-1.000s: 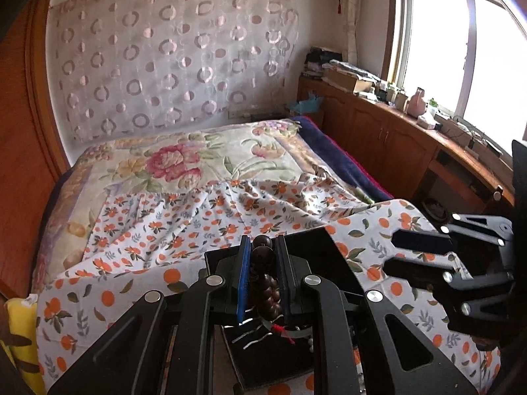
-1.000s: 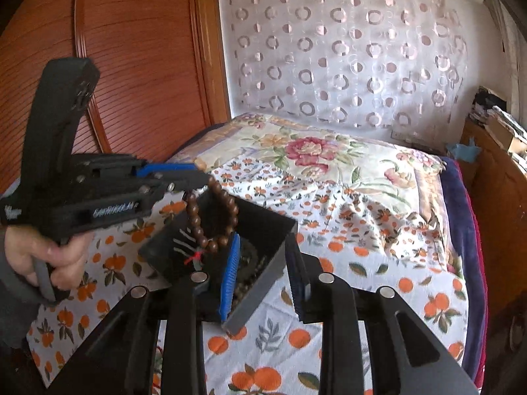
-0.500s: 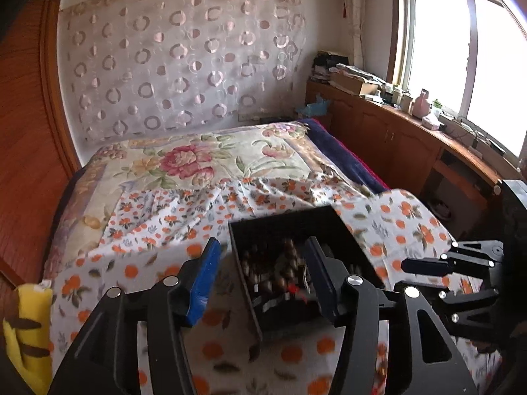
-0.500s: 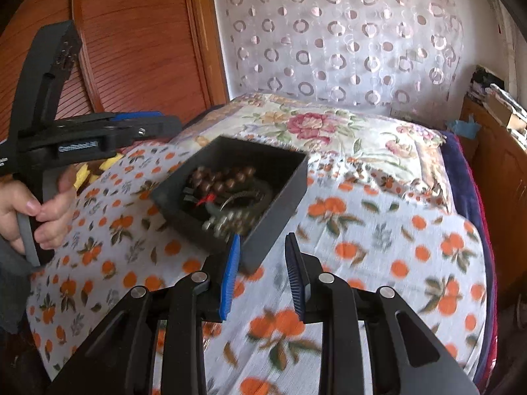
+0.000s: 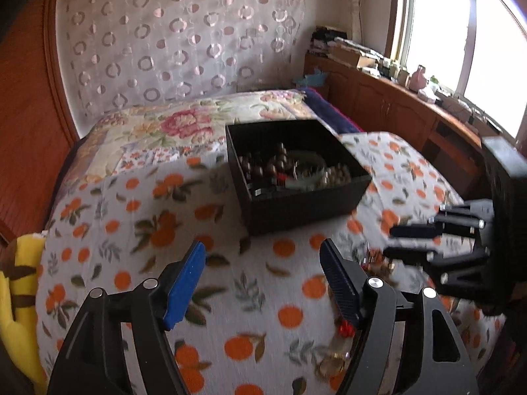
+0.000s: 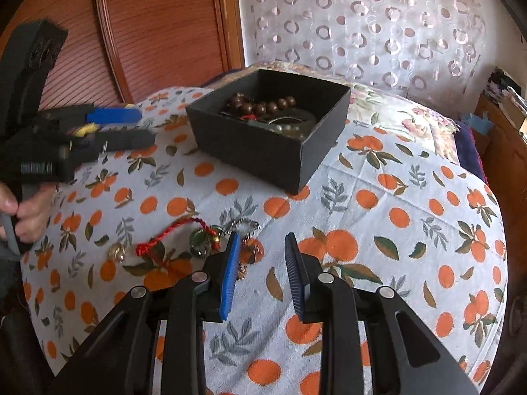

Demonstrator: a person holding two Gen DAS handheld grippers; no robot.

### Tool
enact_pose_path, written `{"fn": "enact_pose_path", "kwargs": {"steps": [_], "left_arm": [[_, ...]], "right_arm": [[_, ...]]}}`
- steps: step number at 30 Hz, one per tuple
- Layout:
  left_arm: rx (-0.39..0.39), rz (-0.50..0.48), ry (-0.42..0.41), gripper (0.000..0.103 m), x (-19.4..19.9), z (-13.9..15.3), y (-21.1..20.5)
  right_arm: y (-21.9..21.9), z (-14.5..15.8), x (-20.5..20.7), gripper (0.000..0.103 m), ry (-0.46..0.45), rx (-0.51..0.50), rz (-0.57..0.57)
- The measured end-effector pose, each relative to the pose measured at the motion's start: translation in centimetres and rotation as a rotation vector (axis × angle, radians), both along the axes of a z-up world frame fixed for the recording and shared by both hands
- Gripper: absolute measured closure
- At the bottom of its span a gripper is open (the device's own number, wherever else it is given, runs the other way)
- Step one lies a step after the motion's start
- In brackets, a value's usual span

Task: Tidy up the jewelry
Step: 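Move the left tool to the red cord bracelet and close on it, then carry the red cord bracelet over the black box with the left tool and open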

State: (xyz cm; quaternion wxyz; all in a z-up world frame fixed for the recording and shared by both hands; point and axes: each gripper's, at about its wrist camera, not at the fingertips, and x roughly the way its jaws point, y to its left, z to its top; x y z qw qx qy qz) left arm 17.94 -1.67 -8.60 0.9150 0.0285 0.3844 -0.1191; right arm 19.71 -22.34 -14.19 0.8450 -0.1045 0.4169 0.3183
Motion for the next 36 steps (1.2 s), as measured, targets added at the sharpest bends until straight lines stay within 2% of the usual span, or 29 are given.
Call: {"fn": "enact_pose_path", "kwargs": {"steps": [15, 18, 22, 23, 24, 29, 36], "left_arm": [[-0.002, -0.029, 0.039, 0.034, -1.1, -1.8, -0.8], [-0.005, -0.036, 0.046, 0.034, -1.1, -2.1, -1.1], [-0.005, -0.056, 0.055, 0.034, -1.3, -2.4, -1.7], [-0.009, -0.062, 0.058, 0.038, -1.2, -2.5, -1.8], [-0.016, -0.071, 0.067, 0.045, -1.2, -2.7, -2.0], [-0.017, -0.118, 0.103, 0.066, -0.9, -3.4, -3.5], [0.002, -0.159, 0.127, 0.079, -0.3, -4.1, -5.0]], "right_arm": [[0.9, -0.3, -2.1, 0.079, 0.012, -0.053, 0.035], [0.7, -0.5, -1.9, 0.090, 0.025, -0.037, 0.021], [0.3, -0.4, -2.0, 0.090, 0.034, -0.009, 0.014], [0.1, -0.4, -2.1, 0.102, 0.033, -0.004, 0.010], [-0.1, -0.3, -2.0, 0.101, 0.034, -0.003, 0.004], [-1.3, -0.1, -2.1, 0.101, 0.023, -0.006, -0.022], [-2.2, 0.4, -2.0, 0.101, 0.008, 0.015, -0.039]]}}
